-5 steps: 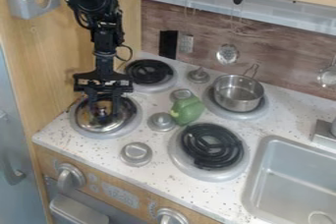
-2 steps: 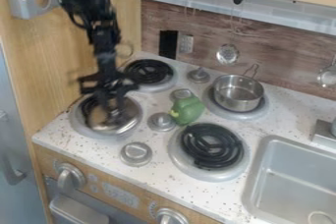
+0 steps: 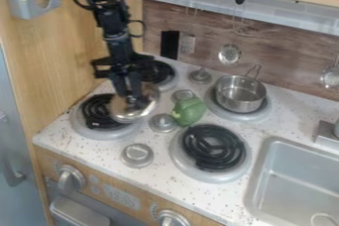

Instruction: Pick up silver pan lid and move to lower right burner

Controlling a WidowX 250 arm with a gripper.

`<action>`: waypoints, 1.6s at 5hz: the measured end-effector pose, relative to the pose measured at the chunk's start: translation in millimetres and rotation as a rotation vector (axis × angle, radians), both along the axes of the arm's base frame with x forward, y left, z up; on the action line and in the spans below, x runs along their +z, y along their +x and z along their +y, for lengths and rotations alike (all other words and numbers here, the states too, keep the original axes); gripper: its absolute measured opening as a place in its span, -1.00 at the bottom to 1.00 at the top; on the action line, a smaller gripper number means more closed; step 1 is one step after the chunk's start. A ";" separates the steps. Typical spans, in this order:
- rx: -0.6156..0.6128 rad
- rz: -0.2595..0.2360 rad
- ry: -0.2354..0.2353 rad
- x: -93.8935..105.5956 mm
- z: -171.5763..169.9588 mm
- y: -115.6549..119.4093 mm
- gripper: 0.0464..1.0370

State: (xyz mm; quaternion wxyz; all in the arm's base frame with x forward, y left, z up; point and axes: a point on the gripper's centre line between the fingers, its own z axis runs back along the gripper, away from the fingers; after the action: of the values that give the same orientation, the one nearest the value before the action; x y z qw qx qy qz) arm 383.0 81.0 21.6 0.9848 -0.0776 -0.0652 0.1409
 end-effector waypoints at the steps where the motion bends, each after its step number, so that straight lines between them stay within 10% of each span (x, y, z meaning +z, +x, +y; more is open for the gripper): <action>1: -0.170 0.003 -0.041 -4.6 -41.4 -1.5 -0.67; 3: -0.407 0.023 -0.021 -16.6 -103.1 -11.7 -0.67; 6: -0.487 0.067 0.130 -39.7 -140.7 -4.9 -0.67; 8: -0.444 0.078 0.146 -44.5 -141.4 14.4 -0.67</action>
State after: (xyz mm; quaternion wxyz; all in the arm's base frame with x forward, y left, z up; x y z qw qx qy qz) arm 397.4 -60.4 -22.9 0.9964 -0.0133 -0.0185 -0.0813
